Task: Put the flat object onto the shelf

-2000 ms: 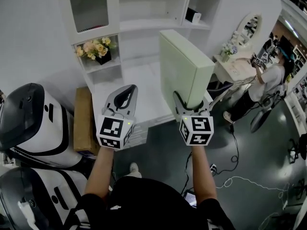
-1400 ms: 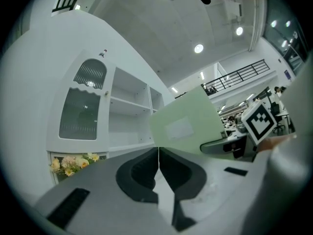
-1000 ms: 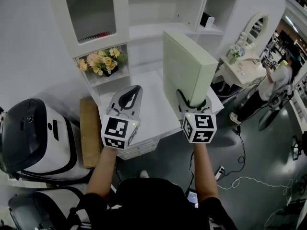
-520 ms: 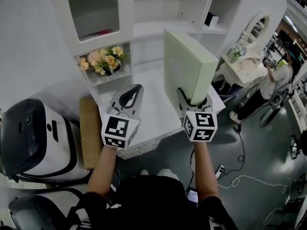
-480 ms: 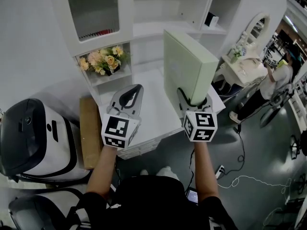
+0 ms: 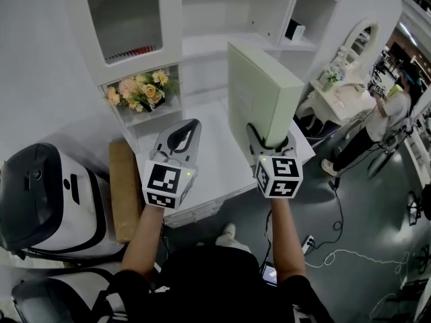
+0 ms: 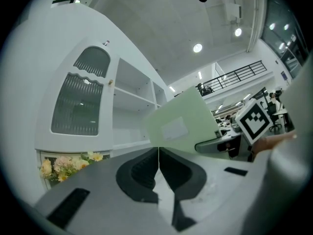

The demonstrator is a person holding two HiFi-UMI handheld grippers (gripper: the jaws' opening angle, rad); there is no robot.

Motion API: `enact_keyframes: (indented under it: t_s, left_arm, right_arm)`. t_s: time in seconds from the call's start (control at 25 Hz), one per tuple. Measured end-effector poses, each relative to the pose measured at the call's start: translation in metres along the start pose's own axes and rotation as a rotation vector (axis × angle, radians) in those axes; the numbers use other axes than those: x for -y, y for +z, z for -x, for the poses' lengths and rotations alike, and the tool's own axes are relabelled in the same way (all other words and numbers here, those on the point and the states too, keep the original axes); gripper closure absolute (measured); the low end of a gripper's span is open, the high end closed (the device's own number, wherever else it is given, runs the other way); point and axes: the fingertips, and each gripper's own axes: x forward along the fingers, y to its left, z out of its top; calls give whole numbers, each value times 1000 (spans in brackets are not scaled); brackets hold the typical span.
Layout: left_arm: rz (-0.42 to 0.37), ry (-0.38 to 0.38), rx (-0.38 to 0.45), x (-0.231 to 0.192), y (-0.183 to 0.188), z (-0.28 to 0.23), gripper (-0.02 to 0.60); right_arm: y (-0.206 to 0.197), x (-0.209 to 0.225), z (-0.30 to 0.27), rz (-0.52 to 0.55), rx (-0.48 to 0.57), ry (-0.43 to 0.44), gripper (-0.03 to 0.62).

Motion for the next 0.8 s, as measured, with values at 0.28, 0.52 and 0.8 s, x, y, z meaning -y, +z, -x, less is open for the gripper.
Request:
enact_keyframes:
  t_s: [0.28, 0.52, 0.8]
  left_arm:
    - [-15, 20, 12, -1, 5, -24, 575]
    - [-14, 35, 4, -4, 2, -45, 575]
    - [-27, 60, 13, -8, 0, -69, 575]
  right_arm:
    - [1, 16, -20, 13, -2, 20, 319]
    - [3, 30, -40, 22, 2, 37, 318]
    - [3, 43, -62, 41, -4, 58, 318]
